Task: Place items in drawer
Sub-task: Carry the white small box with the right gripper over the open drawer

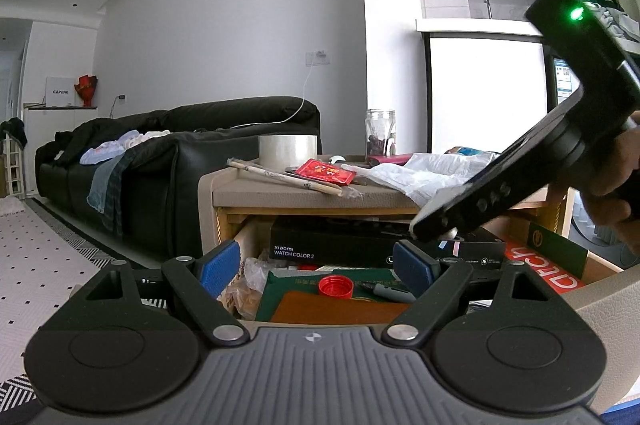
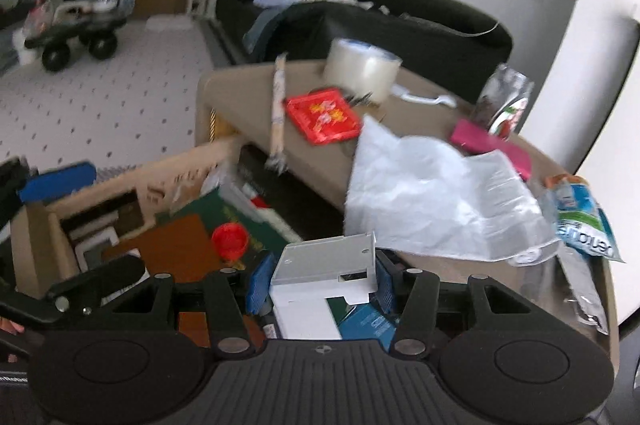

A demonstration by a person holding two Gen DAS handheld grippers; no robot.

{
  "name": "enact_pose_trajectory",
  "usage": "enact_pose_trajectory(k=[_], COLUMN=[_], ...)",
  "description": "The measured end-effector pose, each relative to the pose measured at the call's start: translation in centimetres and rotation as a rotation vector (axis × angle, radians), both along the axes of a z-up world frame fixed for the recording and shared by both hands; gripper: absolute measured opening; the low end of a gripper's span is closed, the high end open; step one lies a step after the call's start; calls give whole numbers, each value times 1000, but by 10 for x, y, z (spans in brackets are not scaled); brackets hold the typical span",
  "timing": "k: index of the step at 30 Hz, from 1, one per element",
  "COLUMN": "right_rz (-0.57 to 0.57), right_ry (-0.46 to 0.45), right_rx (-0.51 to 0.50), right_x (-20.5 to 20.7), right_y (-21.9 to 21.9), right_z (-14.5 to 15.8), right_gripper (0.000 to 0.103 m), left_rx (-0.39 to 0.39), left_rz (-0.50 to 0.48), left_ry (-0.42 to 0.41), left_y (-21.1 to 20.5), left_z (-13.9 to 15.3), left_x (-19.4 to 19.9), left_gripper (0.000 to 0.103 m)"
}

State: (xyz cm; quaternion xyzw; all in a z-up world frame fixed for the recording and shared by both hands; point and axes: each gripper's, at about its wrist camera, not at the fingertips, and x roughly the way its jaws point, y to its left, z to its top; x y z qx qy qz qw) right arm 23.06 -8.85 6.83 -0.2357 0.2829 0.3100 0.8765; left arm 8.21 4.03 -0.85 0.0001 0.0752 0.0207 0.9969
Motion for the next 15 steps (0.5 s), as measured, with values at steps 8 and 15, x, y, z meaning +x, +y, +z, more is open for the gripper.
enact_pose_trajectory(k=[8, 15], right_rz=[30, 56], right_ry=[43, 81], right_rx=[-77, -144], right_x=[5, 9], right_y=[19, 36], right_z=[-5, -9], right_gripper=[55, 55], left_rx=[1, 1], left_rz=[0, 0], left_ry=[-4, -8], left_y=[0, 0], left_z=[2, -2], left_x=[2, 0], left_gripper=[86, 86])
